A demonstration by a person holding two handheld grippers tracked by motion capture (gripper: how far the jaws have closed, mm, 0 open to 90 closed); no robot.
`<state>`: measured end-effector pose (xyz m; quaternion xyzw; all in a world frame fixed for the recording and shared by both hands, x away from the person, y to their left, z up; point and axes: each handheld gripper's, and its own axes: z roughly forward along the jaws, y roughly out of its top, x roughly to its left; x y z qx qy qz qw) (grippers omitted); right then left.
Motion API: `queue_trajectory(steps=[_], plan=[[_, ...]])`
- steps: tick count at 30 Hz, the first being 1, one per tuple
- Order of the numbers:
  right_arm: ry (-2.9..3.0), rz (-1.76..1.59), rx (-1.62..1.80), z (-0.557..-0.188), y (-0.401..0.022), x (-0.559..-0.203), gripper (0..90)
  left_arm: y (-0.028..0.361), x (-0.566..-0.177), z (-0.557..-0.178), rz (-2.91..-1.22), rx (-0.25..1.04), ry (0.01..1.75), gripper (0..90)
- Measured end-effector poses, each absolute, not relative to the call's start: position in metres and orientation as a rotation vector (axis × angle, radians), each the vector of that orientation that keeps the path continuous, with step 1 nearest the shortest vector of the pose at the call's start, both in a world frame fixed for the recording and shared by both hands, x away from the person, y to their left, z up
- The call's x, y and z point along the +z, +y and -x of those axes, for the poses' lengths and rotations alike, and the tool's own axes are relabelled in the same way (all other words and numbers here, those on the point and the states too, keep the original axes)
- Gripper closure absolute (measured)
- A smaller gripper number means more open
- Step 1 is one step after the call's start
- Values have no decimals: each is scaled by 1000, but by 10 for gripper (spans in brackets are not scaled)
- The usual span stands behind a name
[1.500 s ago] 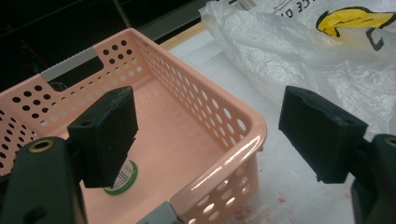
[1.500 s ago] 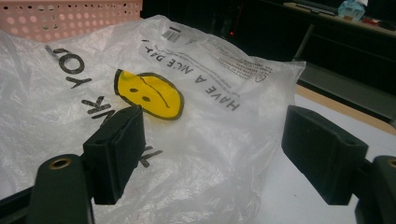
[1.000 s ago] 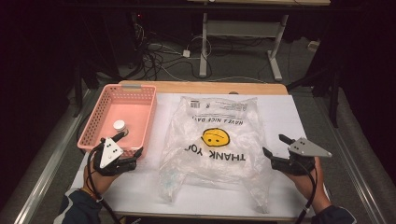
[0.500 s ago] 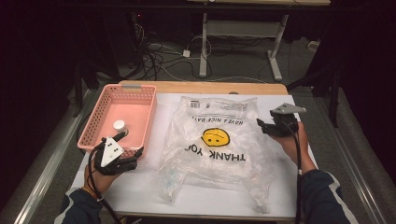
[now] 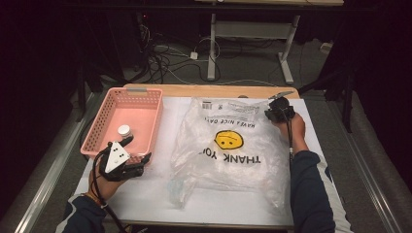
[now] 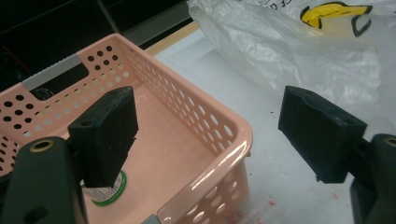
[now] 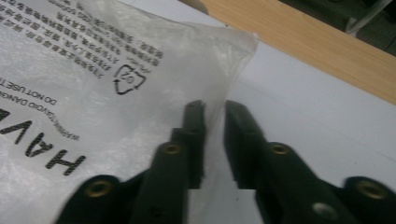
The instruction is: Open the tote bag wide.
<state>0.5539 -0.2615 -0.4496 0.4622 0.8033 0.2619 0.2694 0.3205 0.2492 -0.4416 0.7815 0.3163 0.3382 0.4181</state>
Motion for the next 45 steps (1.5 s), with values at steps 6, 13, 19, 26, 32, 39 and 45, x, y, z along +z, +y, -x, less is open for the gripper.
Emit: queue_trajectory(steps=[6, 13, 19, 26, 32, 39, 45], plan=[[2089, -1335, 662, -564, -268, -450, 900, 248, -442, -326, -1973, 844, 771, 200], [1953, -1540, 653, -558, -297, -452, 900, 248, -441, -325, -1967, 845, 759, 200], [1950, -1631, 681, -535, -322, -456, 900, 248, -440, -322, -1972, 854, 754, 199], [1980, -1648, 777, -499, -339, -456, 900, 243, -442, -320, -1989, 852, 749, 199], [1997, -1604, 801, -471, -347, -455, 900, 240, -445, -319, -2019, 841, 759, 198], [2039, -1512, 824, -442, -342, -450, 797, 240, -446, -317, -2033, 849, 758, 198], [1968, -1369, 870, -423, -329, -420, 686, 239, -445, -314, -2034, 856, 753, 198]])
